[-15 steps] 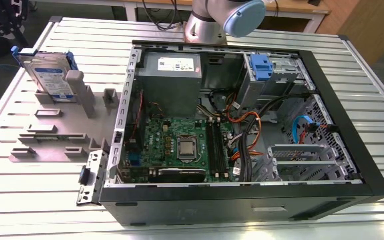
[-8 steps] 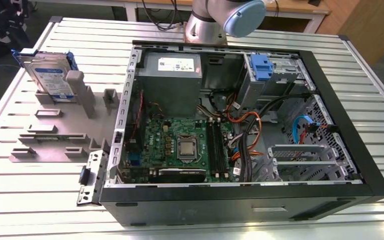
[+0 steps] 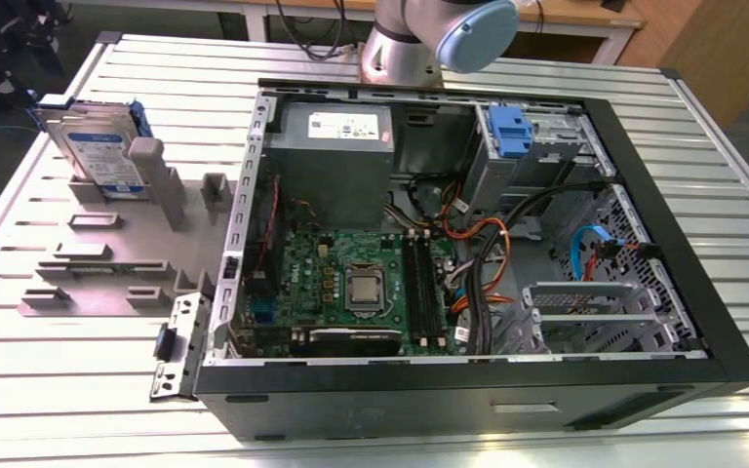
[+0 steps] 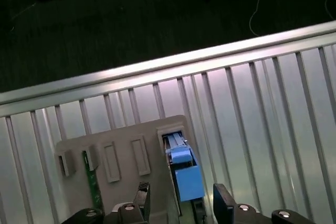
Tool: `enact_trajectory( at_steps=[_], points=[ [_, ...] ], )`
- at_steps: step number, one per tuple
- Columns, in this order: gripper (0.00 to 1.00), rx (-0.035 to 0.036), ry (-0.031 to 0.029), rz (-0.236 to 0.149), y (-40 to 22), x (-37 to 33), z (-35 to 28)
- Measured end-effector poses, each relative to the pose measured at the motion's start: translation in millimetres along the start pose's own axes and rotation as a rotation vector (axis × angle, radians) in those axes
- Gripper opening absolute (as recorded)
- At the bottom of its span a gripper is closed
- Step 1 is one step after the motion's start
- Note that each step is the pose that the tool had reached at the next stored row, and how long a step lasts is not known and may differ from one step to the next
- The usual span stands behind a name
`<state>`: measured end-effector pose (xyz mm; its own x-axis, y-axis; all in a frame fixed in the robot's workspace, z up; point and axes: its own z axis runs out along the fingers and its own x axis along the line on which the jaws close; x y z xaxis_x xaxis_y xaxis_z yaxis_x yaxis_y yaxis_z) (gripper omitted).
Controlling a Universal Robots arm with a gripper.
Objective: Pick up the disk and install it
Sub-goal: 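Pick up the disk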
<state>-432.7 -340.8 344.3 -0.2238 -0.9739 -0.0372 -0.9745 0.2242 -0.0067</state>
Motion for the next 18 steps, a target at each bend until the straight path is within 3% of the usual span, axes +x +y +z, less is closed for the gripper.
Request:
enact_trajectory(
  at_steps=[3, 10, 18],
  points=[
    [0.59, -0.0030, -0.0055, -0.044, 0.1, 0.0, 2.4],
    [0.59, -0.0080, -0.0068, -0.167, 0.1, 0.2, 7.0],
    [0.59, -0.0113, -0.0078, -0.250, 0.4, 0.1, 11.5]
  ],
)
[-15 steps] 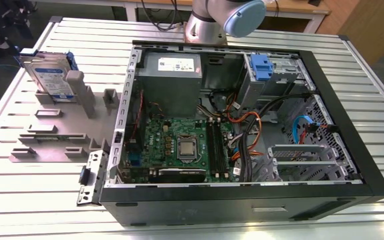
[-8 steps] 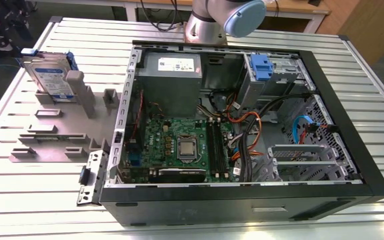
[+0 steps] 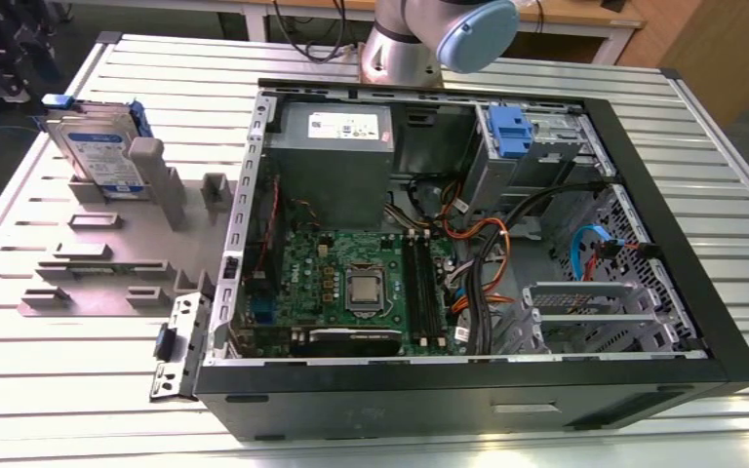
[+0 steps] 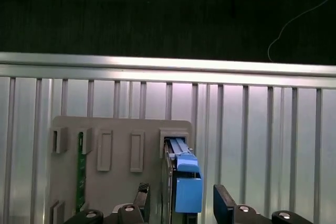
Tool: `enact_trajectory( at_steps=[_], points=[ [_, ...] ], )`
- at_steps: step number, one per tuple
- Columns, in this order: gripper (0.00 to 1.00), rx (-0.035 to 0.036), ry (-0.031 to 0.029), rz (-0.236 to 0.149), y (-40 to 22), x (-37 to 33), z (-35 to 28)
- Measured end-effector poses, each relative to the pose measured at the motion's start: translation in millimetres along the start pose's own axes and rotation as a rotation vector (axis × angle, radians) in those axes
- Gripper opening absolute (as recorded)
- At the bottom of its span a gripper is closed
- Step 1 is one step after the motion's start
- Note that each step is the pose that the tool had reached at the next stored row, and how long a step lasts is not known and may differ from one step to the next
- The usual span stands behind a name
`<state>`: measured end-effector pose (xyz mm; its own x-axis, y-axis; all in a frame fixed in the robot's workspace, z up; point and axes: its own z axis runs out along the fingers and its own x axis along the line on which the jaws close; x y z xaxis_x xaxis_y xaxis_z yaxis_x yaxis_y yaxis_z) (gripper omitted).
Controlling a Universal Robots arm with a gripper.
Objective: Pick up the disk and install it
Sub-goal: 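Pick up the disk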
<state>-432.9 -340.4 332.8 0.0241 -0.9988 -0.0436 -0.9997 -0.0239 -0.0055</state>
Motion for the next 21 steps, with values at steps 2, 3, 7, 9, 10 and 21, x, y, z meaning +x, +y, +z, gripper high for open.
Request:
enact_trajectory(
  at_steps=[2, 3, 7, 9, 10, 21],
  points=[
    [0.59, -0.0002, -0.0001, -0.006, 0.4, -0.1, 1.5],
    [0.59, -0.0003, -0.0001, -0.006, 0.5, -0.1, 2.1],
    [0.59, -0.0002, -0.0001, -0.006, 0.7, -0.1, 5.4],
    [0.59, -0.0002, -0.0001, -0.006, 0.8, -0.1, 7.3],
    [0.59, -0.0003, -0.0001, -0.007, 0.8, -0.1, 8.1],
    [0.59, -0.0005, -0.0003, -0.013, 0.9, -0.1, 20.2]
  ],
)
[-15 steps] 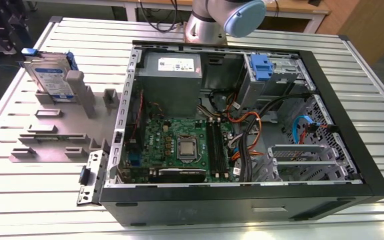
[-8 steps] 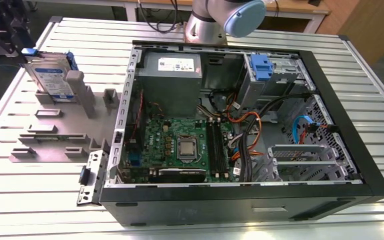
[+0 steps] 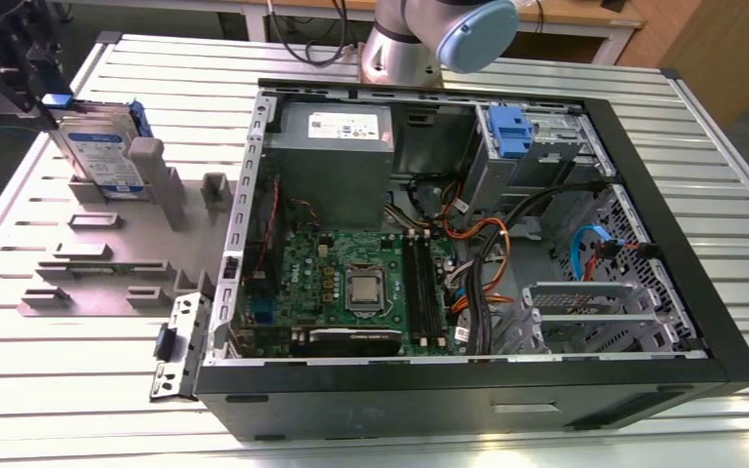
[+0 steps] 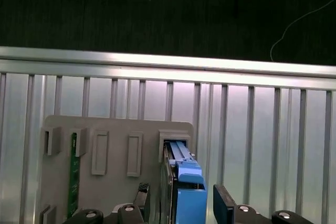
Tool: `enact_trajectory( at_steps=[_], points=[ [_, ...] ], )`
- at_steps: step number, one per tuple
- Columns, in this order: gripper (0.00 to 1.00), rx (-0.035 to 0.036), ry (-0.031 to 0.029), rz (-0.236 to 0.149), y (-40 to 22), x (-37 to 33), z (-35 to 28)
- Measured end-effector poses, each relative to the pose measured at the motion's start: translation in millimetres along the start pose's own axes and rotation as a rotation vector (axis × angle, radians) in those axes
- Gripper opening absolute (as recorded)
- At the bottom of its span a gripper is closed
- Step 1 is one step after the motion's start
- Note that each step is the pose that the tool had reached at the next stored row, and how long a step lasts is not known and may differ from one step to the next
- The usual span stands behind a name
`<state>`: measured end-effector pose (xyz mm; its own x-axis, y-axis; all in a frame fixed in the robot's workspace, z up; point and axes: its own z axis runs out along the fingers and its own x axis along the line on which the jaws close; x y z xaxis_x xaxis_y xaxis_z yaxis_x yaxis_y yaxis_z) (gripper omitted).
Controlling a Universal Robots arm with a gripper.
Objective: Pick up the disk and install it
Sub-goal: 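Pick up the disk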
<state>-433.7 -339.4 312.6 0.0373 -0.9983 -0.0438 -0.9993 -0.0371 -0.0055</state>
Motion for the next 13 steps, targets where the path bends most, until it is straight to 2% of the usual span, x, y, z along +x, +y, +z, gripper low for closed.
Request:
enact_trajectory(
  at_steps=[5, 8, 9, 13],
  points=[
    [0.59, -0.0002, -0.0011, -0.003, 0.1, 0.1, 4.7],
    [0.58, -0.0005, -0.0010, -0.003, 0.1, 0.2, 5.0],
    [0.51, -0.0003, -0.0011, -0.003, 0.1, 0.2, 5.2],
    [0.51, 0.0001, -0.0012, -0.003, 0.0, -0.1, 5.8]
  ],
)
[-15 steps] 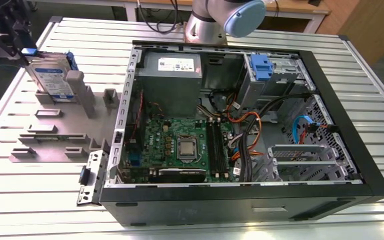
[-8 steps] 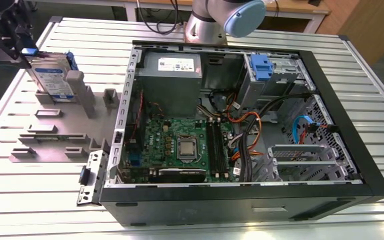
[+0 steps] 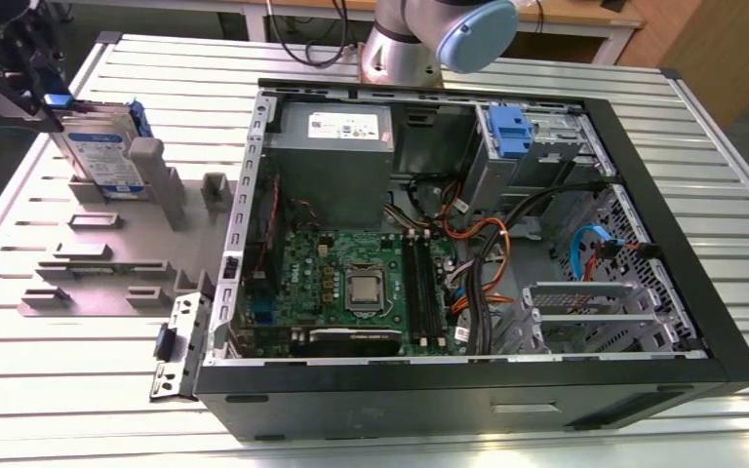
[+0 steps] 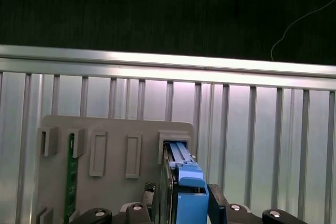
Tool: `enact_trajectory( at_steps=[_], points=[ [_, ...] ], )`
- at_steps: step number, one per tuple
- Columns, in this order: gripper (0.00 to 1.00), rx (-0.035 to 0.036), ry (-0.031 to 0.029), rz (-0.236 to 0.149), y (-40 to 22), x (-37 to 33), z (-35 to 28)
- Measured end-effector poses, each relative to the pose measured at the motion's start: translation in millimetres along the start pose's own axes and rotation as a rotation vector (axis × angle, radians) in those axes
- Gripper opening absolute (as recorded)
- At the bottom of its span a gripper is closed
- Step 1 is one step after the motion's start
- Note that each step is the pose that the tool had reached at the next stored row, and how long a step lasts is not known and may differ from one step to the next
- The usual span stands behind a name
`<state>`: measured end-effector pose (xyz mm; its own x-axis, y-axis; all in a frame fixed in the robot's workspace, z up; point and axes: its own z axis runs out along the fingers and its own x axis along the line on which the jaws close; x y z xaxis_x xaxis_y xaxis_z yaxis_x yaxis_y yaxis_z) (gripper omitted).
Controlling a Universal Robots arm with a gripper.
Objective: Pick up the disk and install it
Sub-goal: 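Pick up the disk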
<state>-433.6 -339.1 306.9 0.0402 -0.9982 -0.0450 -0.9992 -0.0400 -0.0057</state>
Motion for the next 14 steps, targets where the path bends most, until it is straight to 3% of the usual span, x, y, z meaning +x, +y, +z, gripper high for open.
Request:
enact_trajectory(
  at_steps=[7, 14],
  points=[
    [0.51, -0.0011, 0.0000, 0.002, -0.1, -4.4, 4.5],
    [0.51, -0.0018, 0.0001, 0.002, -0.1, -4.5, 4.4]
  ],
)
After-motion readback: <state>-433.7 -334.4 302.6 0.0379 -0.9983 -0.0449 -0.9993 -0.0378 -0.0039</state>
